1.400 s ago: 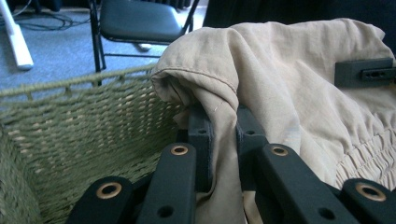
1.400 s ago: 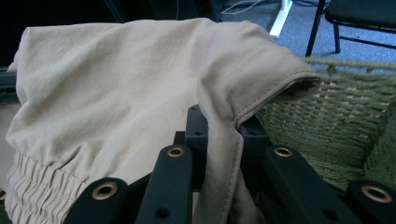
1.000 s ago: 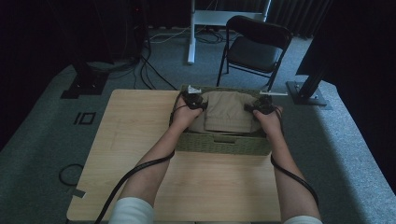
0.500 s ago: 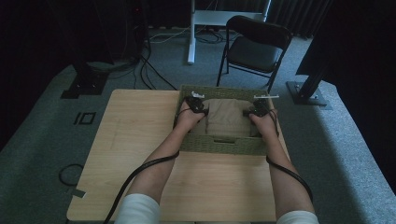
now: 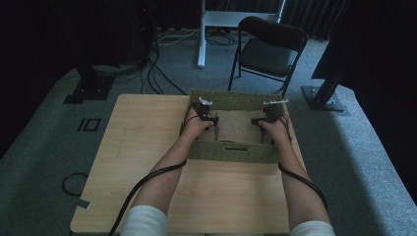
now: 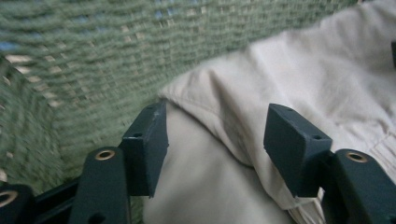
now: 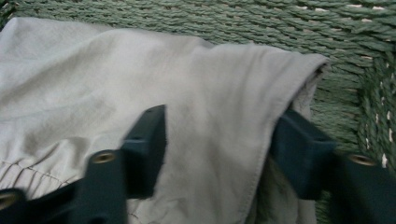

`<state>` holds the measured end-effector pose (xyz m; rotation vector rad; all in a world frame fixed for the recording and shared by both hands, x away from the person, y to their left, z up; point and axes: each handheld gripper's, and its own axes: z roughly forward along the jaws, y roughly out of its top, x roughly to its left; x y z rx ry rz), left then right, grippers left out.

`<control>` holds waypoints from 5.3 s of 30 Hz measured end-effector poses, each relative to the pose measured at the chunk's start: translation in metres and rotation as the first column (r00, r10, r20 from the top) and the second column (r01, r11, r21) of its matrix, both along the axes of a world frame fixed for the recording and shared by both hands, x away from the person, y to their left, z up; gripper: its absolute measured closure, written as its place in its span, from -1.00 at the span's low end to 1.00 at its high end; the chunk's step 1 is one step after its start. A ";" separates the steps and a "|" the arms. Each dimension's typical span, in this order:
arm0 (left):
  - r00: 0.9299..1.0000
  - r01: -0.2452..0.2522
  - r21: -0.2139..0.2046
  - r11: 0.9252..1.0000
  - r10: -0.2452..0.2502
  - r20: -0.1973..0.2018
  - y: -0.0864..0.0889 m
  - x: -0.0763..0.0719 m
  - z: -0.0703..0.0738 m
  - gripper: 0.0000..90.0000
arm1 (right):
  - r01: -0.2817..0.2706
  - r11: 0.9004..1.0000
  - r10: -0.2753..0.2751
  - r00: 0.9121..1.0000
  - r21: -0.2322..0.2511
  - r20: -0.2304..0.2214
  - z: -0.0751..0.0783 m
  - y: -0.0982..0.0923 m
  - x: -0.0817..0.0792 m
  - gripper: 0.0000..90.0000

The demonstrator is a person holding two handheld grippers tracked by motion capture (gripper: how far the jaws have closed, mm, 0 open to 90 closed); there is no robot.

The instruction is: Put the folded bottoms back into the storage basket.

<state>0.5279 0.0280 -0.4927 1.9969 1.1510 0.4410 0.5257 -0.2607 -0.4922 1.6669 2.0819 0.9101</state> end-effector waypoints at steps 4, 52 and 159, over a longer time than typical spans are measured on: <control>0.999 0.023 -0.044 0.999 -0.021 0.044 -0.002 -0.004 0.013 -0.28 | -0.001 1.000 0.001 0.999 0.006 0.041 0.009 0.002 -0.001 -0.50; 0.980 0.150 -0.096 0.984 -0.136 0.142 0.021 -0.071 0.088 -0.43 | -0.162 0.985 0.138 0.951 0.065 0.276 0.079 -0.003 -0.069 -0.69; 0.996 0.093 0.029 0.995 -0.093 -0.006 0.097 -0.227 -0.058 -0.59 | -0.151 0.985 0.161 0.979 -0.082 0.129 -0.063 -0.029 -0.221 -0.68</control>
